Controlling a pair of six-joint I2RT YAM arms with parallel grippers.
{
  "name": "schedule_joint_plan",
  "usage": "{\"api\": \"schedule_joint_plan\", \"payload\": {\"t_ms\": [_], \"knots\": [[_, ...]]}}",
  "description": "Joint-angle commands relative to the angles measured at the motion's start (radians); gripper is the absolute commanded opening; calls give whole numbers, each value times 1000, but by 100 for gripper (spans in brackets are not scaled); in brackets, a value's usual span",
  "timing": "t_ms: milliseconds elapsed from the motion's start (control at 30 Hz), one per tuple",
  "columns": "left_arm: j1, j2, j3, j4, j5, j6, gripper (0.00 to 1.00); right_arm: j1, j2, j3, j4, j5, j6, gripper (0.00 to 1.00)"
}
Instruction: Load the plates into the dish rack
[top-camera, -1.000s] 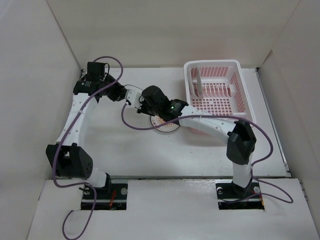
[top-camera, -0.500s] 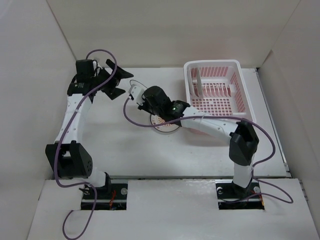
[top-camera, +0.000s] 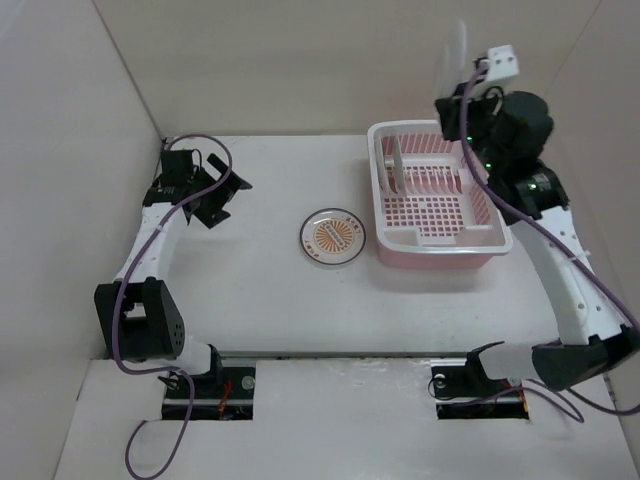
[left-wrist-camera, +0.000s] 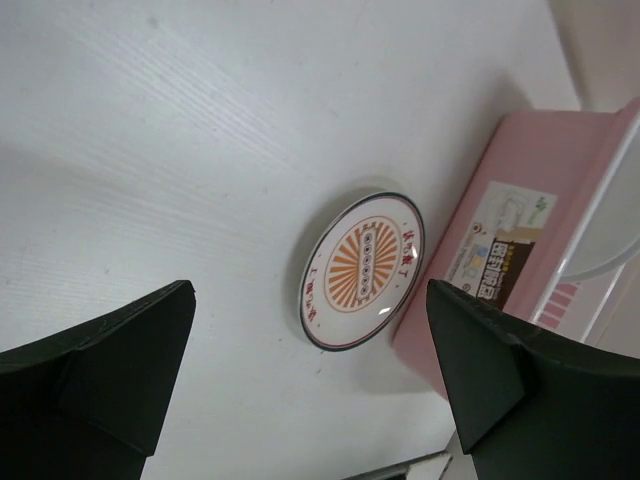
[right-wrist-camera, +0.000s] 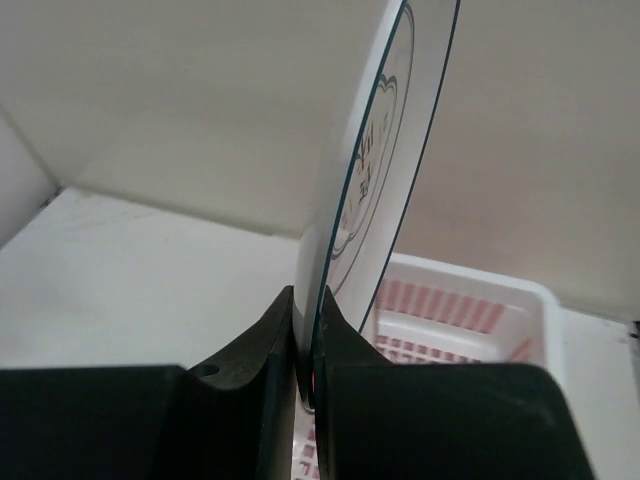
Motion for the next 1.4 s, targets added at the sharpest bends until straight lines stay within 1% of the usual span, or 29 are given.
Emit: {"api": "schedule_joint_plan", "payload": {"t_ms": [0, 33, 100, 133, 267, 500, 667, 800, 1033, 1367], "knots": [[3, -45, -69, 76, 42, 20, 100, -112, -3, -30, -28, -210, 86, 0], [3, -45, -78, 106, 43, 11, 100, -178, -3, -44, -28, -280, 98, 0], [-6, -45, -88, 128, 53, 11, 100, -228, -3, -106, 12, -331, 128, 0], [-6, -54, -88, 140, 37, 11, 100, -269, -3, -126, 25, -380, 128, 0], [-26, -68, -75, 151, -22, 11, 100, -323, 61, -183, 64, -448, 151, 0], [-35, -59, -65, 131, -22, 31, 100, -314, 182, -214, 98, -412, 115, 0], [-44, -59, -65, 131, -31, 49, 100, -292, 268, -151, 53, -362, 53, 0], [-54, -59, -65, 122, -31, 49, 100, -282, 315, -131, 42, -329, 53, 0], [-54, -59, -65, 122, -40, 58, 100, -272, 378, -113, 33, -309, 43, 0], [-54, -59, -74, 122, -49, 58, 100, -272, 423, -103, 24, -299, 52, 0]]}}
